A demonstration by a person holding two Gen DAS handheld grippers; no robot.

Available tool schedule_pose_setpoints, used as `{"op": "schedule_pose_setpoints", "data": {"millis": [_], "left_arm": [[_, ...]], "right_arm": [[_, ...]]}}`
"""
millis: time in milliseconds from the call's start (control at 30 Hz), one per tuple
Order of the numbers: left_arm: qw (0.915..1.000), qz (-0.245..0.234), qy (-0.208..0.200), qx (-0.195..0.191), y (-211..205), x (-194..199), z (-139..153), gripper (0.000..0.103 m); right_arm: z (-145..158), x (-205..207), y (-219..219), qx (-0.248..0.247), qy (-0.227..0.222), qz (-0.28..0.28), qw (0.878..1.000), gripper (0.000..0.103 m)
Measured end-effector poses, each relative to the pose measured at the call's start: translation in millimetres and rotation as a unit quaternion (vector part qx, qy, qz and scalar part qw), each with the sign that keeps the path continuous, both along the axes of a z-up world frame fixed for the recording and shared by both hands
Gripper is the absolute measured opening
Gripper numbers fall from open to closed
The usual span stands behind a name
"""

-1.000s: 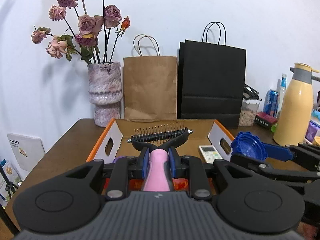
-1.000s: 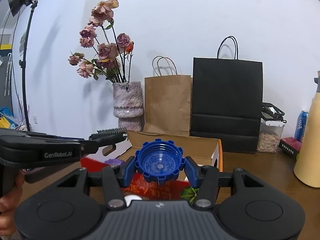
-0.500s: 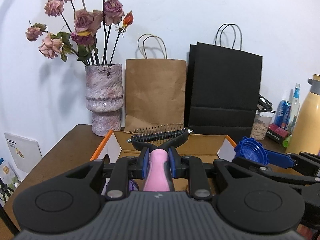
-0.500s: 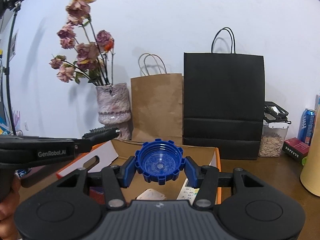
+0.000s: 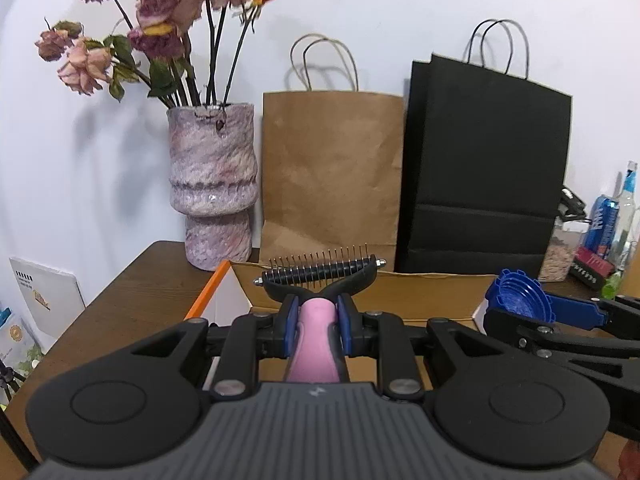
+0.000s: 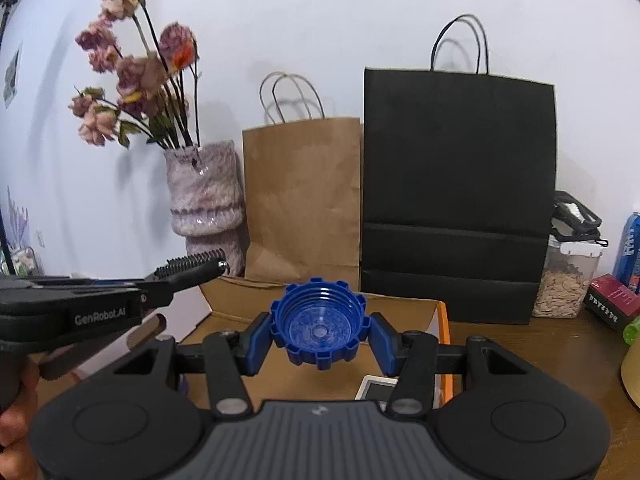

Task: Organize rigid objects
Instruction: 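Carry the comb brush and blue cap over the box with both tools, then open both tools to drop the brush and cap into the box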

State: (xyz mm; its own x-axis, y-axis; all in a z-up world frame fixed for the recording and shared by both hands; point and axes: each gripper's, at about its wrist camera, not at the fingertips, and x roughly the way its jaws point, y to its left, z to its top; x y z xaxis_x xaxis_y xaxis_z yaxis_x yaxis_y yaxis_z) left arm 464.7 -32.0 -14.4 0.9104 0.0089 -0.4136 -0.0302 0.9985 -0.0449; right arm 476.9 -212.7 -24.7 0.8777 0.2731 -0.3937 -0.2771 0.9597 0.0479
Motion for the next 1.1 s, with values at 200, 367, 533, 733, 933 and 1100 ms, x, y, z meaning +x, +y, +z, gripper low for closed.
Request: {"op": "schedule_pose_setpoints", "data": {"millis": [200, 367, 533, 733, 933, 1100], "left_arm": [[0.9997, 0.002, 0.022, 0.008, 0.9, 22.7, -11.2, 0.022], [0.9992, 0.0, 0.038, 0.015, -0.2, 32.6, -19.6, 0.022], [0.9983, -0.006, 0.054, 0.021, -1.0, 37.7, -24.4, 0.022], [0.9976, 0.022, 0.052, 0.039, 0.0, 35.2, -25.1, 0.09], [0.997, 0.049, 0.049, 0.036, 9.1, 33.7, -20.0, 0.103], [0.9964, 0.053, 0.055, 0.035, 12.1, 32.9, -19.1, 0.103]], "right_arm": [[-11.9, 23.3, 7.4, -0.019, 0.025, 0.008, 0.999, 0.051], [-21.8, 31.5, 9.2, -0.024, 0.044, 0.011, 0.999, 0.051], [-26.3, 33.2, 8.9, -0.025, 0.055, 0.009, 0.998, 0.052], [-31.0, 39.7, 5.8, -0.025, 0.075, -0.004, 0.997, 0.078], [-33.6, 40.3, -0.1, -0.031, 0.078, -0.027, 0.996, 0.103], [-32.8, 38.3, -0.4, -0.035, 0.078, -0.029, 0.996, 0.103]]}}
